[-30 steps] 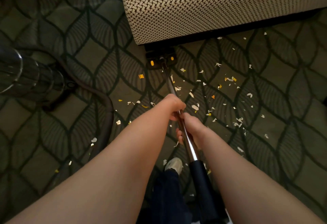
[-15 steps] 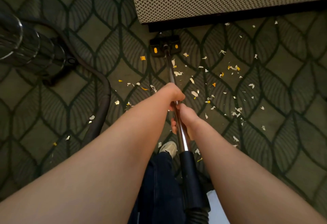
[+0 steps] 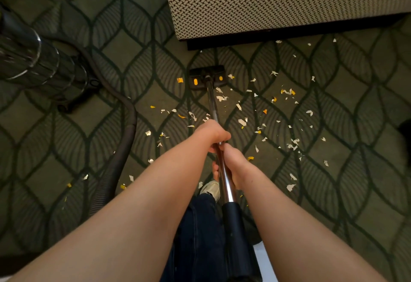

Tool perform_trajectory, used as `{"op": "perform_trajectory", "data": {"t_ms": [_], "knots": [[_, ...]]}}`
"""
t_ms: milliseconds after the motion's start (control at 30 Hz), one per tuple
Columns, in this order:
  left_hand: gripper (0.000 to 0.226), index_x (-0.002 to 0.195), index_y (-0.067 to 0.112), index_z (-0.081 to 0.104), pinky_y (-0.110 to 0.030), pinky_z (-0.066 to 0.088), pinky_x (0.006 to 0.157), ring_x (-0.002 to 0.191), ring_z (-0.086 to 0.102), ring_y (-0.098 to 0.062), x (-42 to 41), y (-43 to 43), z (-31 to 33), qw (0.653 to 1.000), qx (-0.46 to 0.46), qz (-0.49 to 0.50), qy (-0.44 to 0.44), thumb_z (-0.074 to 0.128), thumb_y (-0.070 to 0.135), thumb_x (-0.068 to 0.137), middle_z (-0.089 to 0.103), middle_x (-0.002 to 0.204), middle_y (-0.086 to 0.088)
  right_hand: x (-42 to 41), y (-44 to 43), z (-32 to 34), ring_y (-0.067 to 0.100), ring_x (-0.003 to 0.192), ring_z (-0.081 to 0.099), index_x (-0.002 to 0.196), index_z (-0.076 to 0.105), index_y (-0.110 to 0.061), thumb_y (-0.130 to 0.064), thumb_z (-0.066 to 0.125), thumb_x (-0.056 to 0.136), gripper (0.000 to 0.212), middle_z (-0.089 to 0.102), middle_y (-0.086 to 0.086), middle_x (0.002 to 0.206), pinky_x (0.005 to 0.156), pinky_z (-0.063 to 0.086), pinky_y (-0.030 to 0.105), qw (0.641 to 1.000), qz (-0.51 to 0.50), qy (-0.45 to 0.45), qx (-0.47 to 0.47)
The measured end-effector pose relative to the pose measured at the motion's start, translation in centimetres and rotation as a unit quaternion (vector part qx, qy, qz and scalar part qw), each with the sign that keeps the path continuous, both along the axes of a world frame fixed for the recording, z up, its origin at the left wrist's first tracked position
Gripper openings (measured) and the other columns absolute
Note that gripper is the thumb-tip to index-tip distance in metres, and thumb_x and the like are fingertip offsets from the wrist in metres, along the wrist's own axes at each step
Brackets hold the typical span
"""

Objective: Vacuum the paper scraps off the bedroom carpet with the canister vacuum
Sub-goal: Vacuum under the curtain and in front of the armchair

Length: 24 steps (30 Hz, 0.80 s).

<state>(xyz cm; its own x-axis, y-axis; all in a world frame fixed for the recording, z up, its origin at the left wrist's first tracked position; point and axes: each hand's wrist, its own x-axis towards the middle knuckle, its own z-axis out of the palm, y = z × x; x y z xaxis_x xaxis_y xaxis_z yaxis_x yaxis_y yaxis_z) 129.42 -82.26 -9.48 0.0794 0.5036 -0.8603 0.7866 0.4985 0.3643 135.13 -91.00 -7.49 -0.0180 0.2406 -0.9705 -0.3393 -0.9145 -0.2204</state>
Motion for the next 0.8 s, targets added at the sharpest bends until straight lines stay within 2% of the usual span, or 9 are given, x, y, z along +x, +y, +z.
{"op": "perform_trajectory", "data": {"t_ms": [400, 567, 800], "knots": [[0.019, 0.096, 0.010, 0.059, -0.035, 0.061, 0.074, 0.076, 0.071, -0.020, -1.0, -4.4, 0.3, 1.000, 0.005, 0.001, -0.009, 0.064, 0.024, 0.083, 0.069, 0.085, -0.008, -0.7, -4.0, 0.8, 0.014, 0.044, 0.048, 0.115, 0.063, -0.009, -0.051, 0.040, 0.100, 0.050, 0.049, 0.005, 0.057, 0.041, 0.044, 0.025, 1.000, -0.009, 0.005, -0.010], [0.015, 0.089, 0.011, 0.058, -0.035, 0.060, 0.076, 0.076, 0.071, -0.020, -1.0, -6.3, 0.5, 1.000, 0.006, -0.003, -0.004, 0.064, 0.024, 0.083, 0.069, 0.082, -0.007, -0.8, -5.9, 1.1, 0.013, 0.042, 0.049, 0.115, 0.061, -0.009, -0.051, 0.040, 0.100, 0.050, 0.050, 0.005, 0.058, 0.039, 0.044, 0.024, 1.000, -0.005, 0.002, -0.014], [0.015, 0.089, 0.012, 0.057, -0.033, 0.060, 0.076, 0.077, 0.071, -0.019, -1.6, -8.9, 0.4, 1.000, 0.003, 0.005, -0.008, 0.064, 0.024, 0.085, 0.069, 0.086, -0.008, -1.4, -8.5, 1.3, 0.014, 0.045, 0.048, 0.115, 0.060, -0.005, -0.051, 0.040, 0.100, 0.052, 0.049, 0.005, 0.059, 0.040, 0.044, 0.024, 1.000, -0.010, 0.007, -0.018]]}}
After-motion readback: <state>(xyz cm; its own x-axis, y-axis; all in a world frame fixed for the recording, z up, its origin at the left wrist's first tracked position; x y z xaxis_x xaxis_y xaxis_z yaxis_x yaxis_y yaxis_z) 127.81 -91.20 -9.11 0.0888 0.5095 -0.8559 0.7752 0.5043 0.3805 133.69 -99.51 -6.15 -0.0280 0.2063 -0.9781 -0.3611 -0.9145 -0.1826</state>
